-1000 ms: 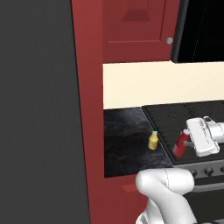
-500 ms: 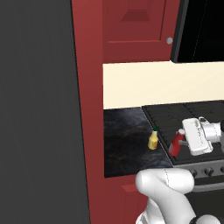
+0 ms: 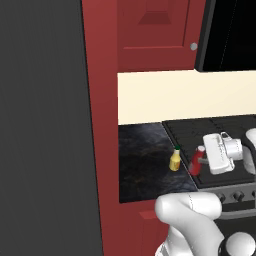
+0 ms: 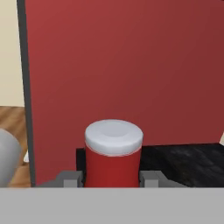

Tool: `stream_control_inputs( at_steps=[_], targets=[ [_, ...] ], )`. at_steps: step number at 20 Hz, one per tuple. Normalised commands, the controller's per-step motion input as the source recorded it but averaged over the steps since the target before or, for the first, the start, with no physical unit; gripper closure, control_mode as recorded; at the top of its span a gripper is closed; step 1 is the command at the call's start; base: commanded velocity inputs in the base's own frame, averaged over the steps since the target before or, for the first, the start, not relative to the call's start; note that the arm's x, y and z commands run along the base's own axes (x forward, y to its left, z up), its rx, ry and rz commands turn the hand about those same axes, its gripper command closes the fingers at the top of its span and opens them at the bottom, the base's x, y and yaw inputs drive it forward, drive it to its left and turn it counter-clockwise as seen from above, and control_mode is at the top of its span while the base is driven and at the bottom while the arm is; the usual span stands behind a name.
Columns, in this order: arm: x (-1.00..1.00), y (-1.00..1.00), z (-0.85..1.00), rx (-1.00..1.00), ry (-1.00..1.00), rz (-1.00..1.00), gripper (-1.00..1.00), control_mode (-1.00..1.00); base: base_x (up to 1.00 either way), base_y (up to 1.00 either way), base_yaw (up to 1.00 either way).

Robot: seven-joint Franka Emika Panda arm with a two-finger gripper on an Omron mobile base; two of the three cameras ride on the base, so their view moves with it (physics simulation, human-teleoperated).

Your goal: Take 2 condiments from the cabinet and move them on the counter near the stove.Make sure the condiments are lined up with each other, next to each other.

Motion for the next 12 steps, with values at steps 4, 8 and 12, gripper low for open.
stream_control_inputs(
  at_steps=[4,8,12],
  targets=[
    [0.24,0.0,-0.19,-0.03,0.0,0.0,1.0,-1.0,0.0,0.0,0.0],
    [0.22,0.0,-0.15,-0.01,0.0,0.0,1.0,-1.0,0.0,0.0,0.0],
    [0.14,0.0,-0.18,0.0,0.0,0.0,1.0,-1.0,0.0,0.0,0.0]
  ],
)
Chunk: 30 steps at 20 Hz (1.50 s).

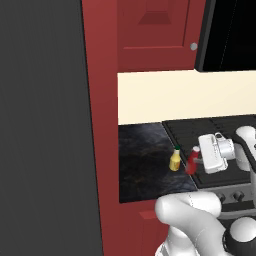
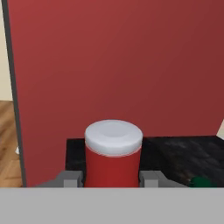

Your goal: Take 2 condiments from the cabinet and move them on the counter near the stove.Make sure the condiments are lined up with each other, next to each other.

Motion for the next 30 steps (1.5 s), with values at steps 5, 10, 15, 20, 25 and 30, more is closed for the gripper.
stream_control_inputs(
  at_steps=[5,10,15,20,25,30],
  targets=[
    [0.06,0.0,-0.18,0.0,0.0,0.0,1.0,-1.0,0.0,0.0,0.0],
    [0.0,0.0,-0.16,0.0,0.0,0.0,1.0,-1.0,0.0,0.0,0.0],
    [0.02,0.0,-0.1,0.0,0.0,0.0,1.0,-1.0,0.0,0.0,0.0],
    [0.04,0.0,-0.08,0.0,0.0,0.0,1.0,-1.0,0.0,0.0,0.0],
    [0.05,0.0,-0.05,0.0,0.0,0.0,1.0,-1.0,0.0,0.0,0.0],
    [0.05,0.0,-0.03,0.0,0.0,0.0,1.0,-1.0,0.0,0.0,0.0]
  ],
)
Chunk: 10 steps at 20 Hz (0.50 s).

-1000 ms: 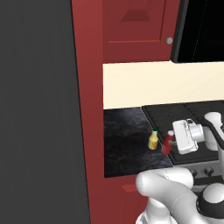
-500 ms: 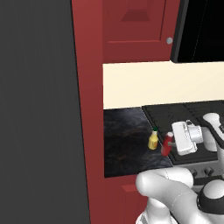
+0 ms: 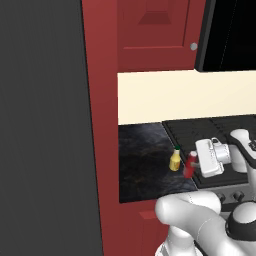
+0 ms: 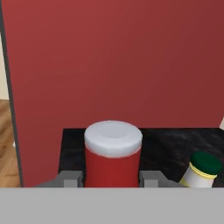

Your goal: Take 2 condiments from the cabinet and move them on the counter near the stove.Make sure the condiments are lined up with each other, next to each other.

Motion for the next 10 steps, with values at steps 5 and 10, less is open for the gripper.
stream_control_inputs(
  at_steps=[5,10],
  targets=[
    [0.1,0.0,-0.02,0.0,0.0,0.0,1.0,-1.0,0.0,0.0,0.0],
    [0.05,0.0,-0.01,0.0,-0.02,0.0,1.0,-1.0,0.0,0.0,0.0]
  ],
)
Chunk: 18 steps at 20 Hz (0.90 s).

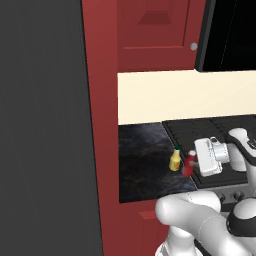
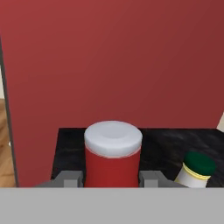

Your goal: Take 2 condiments from the cabinet and move them on the counter near the stove.Make sure the condiments are lined up with each other, next to each other.

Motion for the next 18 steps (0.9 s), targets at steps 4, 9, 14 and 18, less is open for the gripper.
stream_control_inputs(
  at_steps=[4,9,14,18],
  targets=[
    [0.11,0.0,-0.07,0.0,-0.02,0.0,1.0,-1.0,0.0,0.0,0.0],
    [0.08,0.0,-0.11,0.0,-0.02,0.0,1.0,-1.0,0.0,0.0,0.0],
    [0.09,0.0,-0.09,0.0,-0.01,0.0,1.0,-1.0,0.0,0.0,0.0],
    [0.15,0.0,-0.05,0.0,0.0,0.0,1.0,-1.0,0.0,0.0,0.0]
  ],
)
